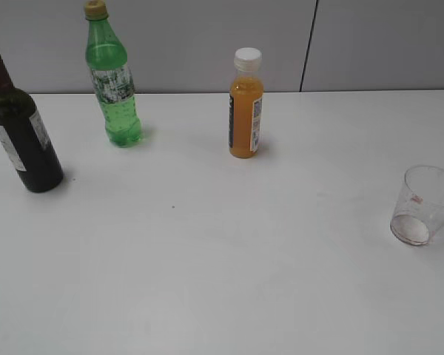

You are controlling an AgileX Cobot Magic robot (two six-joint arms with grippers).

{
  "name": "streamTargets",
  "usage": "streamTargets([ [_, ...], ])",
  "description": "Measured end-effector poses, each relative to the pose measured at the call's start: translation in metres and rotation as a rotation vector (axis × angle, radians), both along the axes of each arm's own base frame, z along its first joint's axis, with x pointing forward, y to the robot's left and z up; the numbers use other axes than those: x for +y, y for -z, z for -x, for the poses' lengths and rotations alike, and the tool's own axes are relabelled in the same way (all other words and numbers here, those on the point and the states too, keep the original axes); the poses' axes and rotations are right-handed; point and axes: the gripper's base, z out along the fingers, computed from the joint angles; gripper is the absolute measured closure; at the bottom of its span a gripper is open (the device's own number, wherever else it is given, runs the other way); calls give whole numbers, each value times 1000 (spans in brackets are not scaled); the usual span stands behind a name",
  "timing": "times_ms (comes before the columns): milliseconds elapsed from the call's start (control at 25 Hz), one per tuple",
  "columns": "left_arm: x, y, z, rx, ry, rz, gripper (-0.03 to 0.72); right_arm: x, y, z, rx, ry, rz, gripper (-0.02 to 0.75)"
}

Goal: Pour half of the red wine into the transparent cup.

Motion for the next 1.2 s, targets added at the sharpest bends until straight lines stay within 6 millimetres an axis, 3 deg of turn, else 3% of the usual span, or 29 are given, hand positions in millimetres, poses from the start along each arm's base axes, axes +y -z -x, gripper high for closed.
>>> streamTargets([
  [1040,0,0,0,0,0,0,448,0,0,0,0,1,2,72],
  [1200,0,0,0,0,0,0,449,-1,-7,0,-58,9,10,72],
])
